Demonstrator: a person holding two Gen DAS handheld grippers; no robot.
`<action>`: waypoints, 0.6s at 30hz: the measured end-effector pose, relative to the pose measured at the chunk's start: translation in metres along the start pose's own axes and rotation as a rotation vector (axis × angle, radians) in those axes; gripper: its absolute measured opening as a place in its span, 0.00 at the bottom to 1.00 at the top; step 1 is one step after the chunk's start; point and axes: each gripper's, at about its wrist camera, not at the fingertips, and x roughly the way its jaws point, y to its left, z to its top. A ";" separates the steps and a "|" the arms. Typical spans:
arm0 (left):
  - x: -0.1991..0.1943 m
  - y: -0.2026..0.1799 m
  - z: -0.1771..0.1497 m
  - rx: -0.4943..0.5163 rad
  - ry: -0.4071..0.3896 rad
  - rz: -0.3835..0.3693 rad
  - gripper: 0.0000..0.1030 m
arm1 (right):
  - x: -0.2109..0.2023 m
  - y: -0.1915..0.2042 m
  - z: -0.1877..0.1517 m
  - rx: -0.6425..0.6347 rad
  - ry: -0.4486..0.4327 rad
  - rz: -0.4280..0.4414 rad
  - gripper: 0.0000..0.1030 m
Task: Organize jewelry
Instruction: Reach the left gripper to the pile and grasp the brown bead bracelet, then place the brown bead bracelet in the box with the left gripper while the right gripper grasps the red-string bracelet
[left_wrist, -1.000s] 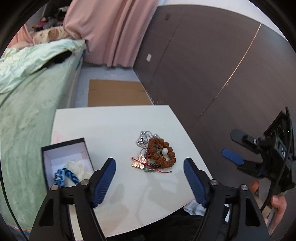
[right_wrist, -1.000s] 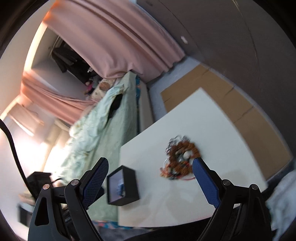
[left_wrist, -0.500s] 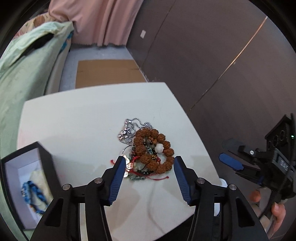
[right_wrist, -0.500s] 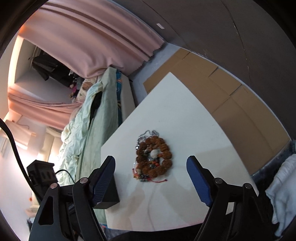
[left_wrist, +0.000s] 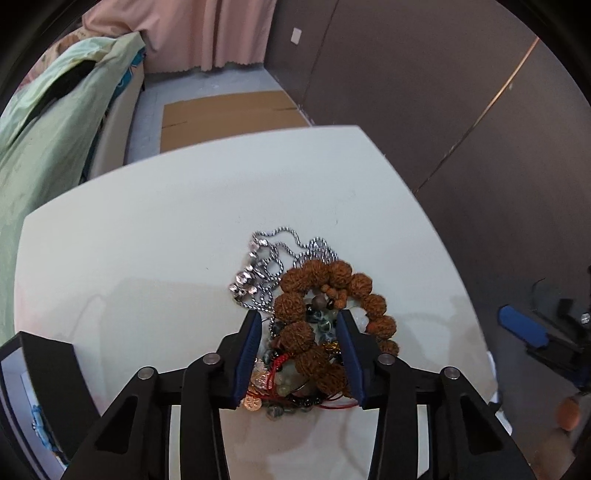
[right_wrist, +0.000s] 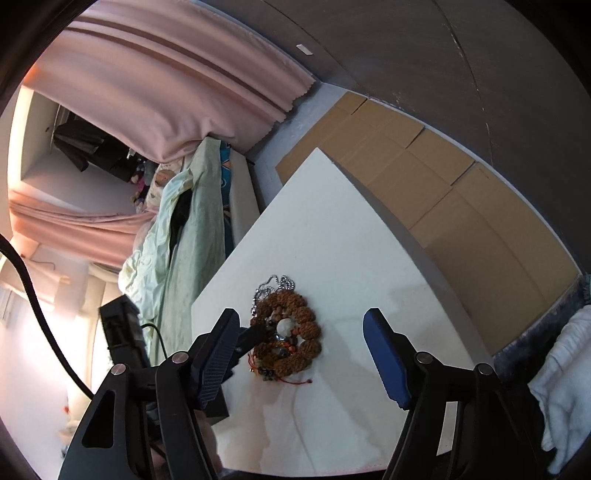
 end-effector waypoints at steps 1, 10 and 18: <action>0.002 -0.001 0.000 0.005 0.007 0.008 0.25 | 0.000 0.000 0.000 -0.001 0.000 -0.001 0.69; -0.045 -0.014 0.003 0.052 -0.117 -0.017 0.19 | 0.005 -0.002 -0.001 0.010 0.008 -0.005 0.69; -0.102 -0.021 0.002 0.072 -0.209 -0.030 0.19 | 0.024 0.008 -0.008 -0.021 0.061 -0.001 0.68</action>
